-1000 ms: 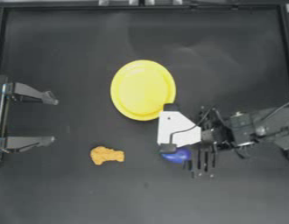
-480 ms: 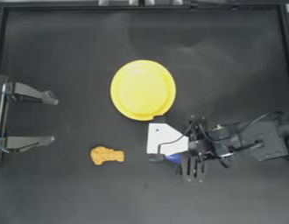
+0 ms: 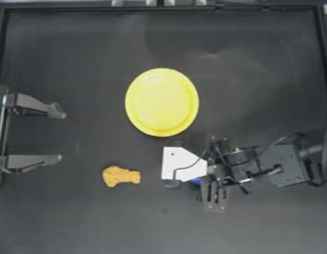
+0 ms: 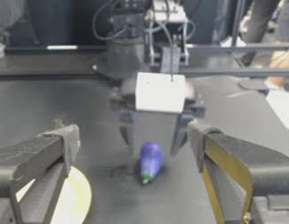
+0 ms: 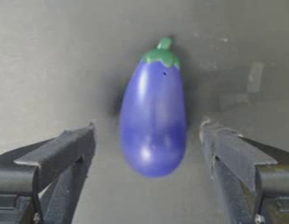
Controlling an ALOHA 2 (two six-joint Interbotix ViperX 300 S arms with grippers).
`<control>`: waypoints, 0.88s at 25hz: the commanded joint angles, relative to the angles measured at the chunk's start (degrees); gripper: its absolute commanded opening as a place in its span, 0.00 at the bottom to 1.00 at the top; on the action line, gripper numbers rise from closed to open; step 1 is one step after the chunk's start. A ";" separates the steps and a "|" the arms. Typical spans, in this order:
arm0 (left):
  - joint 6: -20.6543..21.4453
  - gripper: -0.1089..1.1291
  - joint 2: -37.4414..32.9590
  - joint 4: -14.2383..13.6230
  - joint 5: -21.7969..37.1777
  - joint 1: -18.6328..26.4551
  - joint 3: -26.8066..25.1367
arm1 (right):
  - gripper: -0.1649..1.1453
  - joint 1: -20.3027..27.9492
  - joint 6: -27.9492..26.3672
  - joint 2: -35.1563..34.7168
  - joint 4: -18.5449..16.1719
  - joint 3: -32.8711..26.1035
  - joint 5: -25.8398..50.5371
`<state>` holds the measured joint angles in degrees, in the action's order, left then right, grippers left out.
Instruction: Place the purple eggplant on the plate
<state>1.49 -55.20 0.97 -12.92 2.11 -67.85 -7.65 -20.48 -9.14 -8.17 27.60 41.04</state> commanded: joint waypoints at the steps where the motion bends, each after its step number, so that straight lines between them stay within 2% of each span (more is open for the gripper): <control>1: -0.18 0.92 -0.18 0.00 -0.26 0.00 0.79 | 0.87 -0.09 0.09 0.26 -0.53 -1.23 -0.97; 3: -0.26 0.92 -0.18 0.00 -0.26 0.00 0.79 | 0.85 -0.09 0.09 0.18 -0.62 -1.23 -0.88; 5: -0.26 0.92 -0.18 0.00 -0.26 0.00 0.79 | 0.78 -0.09 0.00 0.18 -0.79 -1.14 -0.53; 7: -0.26 0.92 -0.18 0.00 -0.26 0.00 0.79 | 0.65 -0.09 -0.26 0.18 -1.58 -1.32 -0.18; 9: -0.26 0.92 -0.18 0.09 -0.26 0.00 0.70 | 0.47 -0.09 -0.18 0.35 -1.93 -1.67 0.26; 11: -0.35 0.92 -0.18 0.00 -0.26 0.00 0.70 | 0.36 -0.09 0.00 0.88 -2.02 -1.67 0.62; 17: -0.26 0.92 -0.18 0.09 -0.26 0.00 0.62 | 0.35 0.26 0.00 5.01 -3.34 -1.67 0.62; 22: -0.35 0.92 -0.18 0.09 -0.26 0.00 0.53 | 0.35 3.52 1.85 10.37 -6.33 -1.41 -1.23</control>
<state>1.23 -55.63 0.97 -13.01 2.11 -67.94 -5.19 -19.07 -2.29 -13.36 27.16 40.78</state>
